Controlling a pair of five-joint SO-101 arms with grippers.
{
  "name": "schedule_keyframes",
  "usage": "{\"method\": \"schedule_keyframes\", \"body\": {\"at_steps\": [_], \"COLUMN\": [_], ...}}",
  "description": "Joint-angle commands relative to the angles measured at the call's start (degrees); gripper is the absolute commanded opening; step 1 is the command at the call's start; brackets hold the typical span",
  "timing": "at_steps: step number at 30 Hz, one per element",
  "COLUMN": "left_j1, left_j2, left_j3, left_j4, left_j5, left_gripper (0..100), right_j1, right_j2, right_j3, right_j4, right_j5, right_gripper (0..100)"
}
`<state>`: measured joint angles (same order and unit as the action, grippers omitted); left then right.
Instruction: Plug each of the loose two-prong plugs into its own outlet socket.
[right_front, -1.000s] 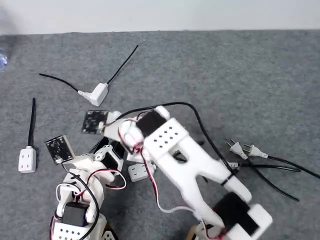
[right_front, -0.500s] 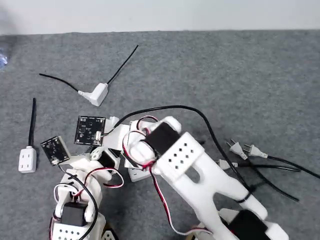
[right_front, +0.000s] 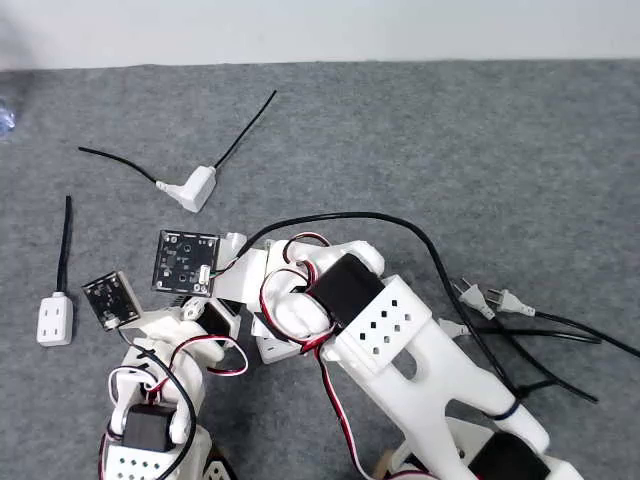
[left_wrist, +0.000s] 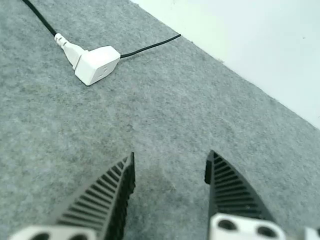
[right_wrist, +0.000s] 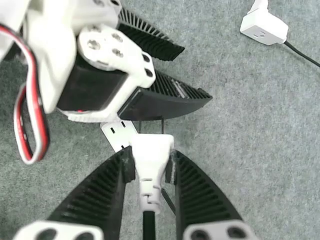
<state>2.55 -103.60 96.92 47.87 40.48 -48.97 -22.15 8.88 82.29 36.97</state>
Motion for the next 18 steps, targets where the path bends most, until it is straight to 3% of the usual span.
{"method": "schedule_keyframes", "body": {"at_steps": [1, 15, 18], "left_j1": [0.35, -0.35, -5.27], "left_j2": [-0.7, -0.7, -0.7], "left_j3": [-0.57, -0.57, -0.75], "left_j4": [0.09, -0.26, -0.26], "left_j5": [0.0, 0.09, 0.18], "left_gripper": [22, 22, 22], "right_j1": [-0.84, -0.4, 0.75], "right_j2": [-2.24, -1.71, -1.45], "right_j3": [-2.81, -4.92, -2.73], "right_j4": [-2.24, -2.68, -2.95], "right_j5": [-1.14, -0.97, -0.53], "right_gripper": [0.8, 0.8, 0.8]}}
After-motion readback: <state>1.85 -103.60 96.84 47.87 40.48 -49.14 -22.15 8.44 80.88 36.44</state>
